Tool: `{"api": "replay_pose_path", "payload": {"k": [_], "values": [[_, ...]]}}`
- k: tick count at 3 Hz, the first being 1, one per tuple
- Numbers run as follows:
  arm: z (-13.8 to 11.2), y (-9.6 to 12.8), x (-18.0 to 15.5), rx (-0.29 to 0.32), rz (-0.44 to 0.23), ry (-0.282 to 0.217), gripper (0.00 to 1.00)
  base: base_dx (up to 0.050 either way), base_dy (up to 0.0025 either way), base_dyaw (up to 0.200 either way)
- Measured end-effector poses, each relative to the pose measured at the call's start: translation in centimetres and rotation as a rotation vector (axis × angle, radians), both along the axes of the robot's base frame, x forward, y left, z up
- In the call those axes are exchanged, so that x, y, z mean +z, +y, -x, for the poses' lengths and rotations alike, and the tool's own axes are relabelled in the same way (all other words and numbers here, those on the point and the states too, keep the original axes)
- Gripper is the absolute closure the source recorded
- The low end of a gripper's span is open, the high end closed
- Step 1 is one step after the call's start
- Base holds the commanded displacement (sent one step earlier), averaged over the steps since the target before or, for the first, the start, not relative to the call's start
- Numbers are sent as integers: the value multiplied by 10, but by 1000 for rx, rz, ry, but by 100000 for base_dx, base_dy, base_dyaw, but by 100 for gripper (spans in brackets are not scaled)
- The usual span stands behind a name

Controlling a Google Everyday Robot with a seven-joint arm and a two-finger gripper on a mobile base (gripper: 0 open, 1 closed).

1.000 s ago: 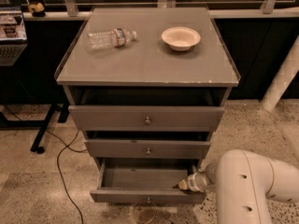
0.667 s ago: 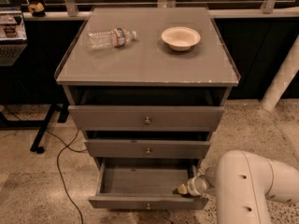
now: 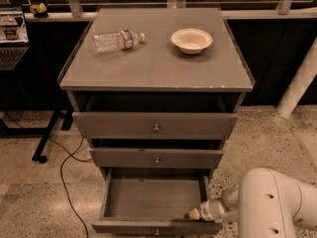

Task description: Open bottom drawer

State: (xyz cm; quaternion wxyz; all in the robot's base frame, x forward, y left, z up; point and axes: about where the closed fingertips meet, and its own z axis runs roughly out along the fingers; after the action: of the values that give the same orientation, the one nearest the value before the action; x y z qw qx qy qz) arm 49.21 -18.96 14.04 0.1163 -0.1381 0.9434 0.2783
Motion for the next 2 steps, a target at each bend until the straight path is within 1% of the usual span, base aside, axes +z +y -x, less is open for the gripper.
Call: {"api": "replay_pose_path", "payload": {"k": [1,2], "values": [[0,0,2,0,-1,0,100,0,0,0],[30,-4,6,0,-49,-4,100,0,0,0]]}}
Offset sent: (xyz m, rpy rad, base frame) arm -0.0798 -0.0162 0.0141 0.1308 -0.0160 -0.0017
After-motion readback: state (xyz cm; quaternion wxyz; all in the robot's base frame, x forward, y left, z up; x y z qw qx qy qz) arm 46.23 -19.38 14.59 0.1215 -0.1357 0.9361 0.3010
